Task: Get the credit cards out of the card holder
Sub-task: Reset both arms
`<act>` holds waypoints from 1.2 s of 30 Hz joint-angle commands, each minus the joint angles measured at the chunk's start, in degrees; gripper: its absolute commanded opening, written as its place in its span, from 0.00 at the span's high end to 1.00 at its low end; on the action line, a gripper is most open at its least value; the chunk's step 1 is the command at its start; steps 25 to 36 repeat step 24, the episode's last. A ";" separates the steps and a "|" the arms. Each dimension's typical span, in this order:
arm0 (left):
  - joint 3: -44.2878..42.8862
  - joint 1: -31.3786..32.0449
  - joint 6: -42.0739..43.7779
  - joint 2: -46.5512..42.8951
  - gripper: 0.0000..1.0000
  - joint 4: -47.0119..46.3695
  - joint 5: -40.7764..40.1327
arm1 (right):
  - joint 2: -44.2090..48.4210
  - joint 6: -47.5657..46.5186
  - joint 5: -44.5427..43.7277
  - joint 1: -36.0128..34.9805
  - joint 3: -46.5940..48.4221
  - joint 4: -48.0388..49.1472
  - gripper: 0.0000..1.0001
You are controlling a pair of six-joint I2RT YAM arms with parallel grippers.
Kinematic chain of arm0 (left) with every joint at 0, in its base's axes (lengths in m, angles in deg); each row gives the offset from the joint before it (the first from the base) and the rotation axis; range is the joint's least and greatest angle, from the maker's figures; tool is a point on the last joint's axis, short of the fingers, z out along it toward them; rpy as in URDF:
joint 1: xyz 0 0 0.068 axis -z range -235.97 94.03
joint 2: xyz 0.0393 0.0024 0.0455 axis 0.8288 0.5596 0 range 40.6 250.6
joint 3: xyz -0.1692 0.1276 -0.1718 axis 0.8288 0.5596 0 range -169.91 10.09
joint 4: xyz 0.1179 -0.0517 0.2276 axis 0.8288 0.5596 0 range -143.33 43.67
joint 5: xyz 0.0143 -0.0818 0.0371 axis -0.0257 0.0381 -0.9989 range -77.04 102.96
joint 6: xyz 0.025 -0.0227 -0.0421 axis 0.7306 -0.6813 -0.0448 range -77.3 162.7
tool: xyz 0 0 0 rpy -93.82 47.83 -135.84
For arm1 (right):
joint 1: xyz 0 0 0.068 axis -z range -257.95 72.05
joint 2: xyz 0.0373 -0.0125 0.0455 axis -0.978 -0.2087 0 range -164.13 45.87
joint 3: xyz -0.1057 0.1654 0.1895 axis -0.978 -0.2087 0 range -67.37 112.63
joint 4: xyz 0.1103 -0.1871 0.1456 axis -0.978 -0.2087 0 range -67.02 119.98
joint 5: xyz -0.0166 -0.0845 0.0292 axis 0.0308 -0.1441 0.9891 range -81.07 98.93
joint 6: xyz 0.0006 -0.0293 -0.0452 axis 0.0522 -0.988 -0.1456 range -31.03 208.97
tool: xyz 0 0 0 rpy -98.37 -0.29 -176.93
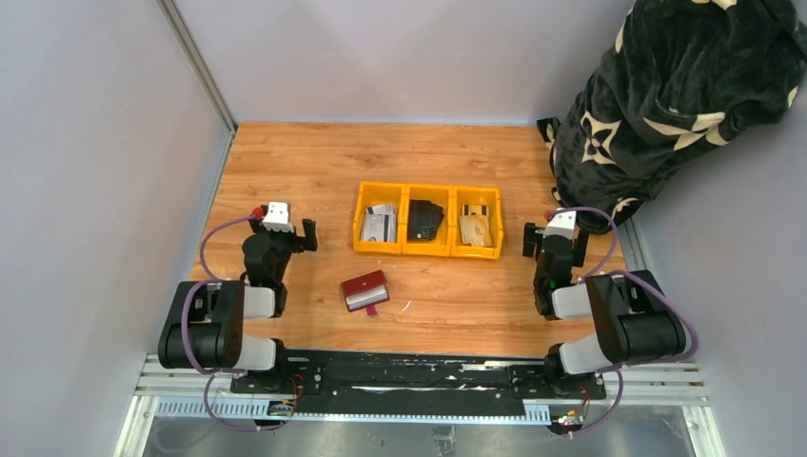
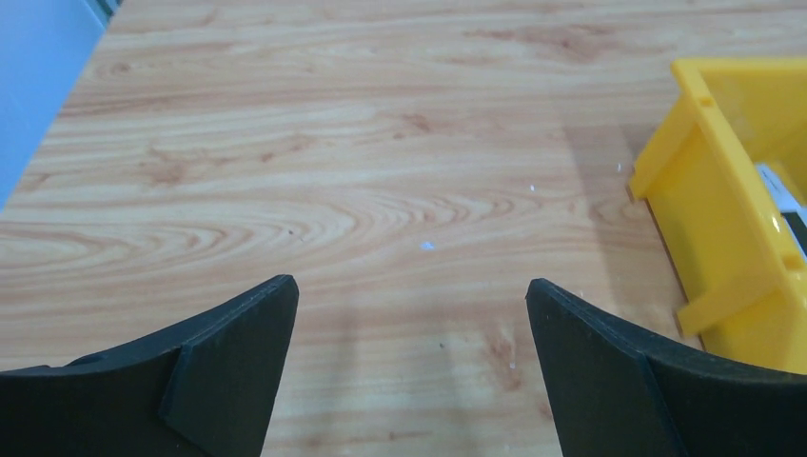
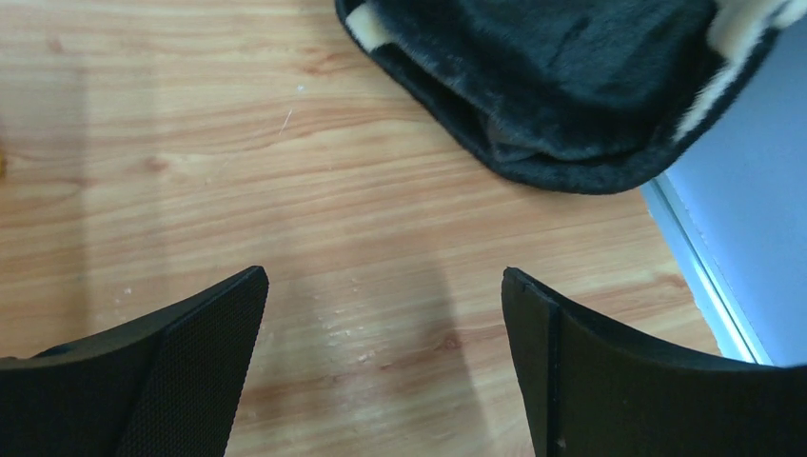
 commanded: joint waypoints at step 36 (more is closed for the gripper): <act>-2.77 3.40 1.43 -0.38 0.00 2.48 -7.20 | -0.21 -0.32 4.92 2.58 1.49 0.24 0.03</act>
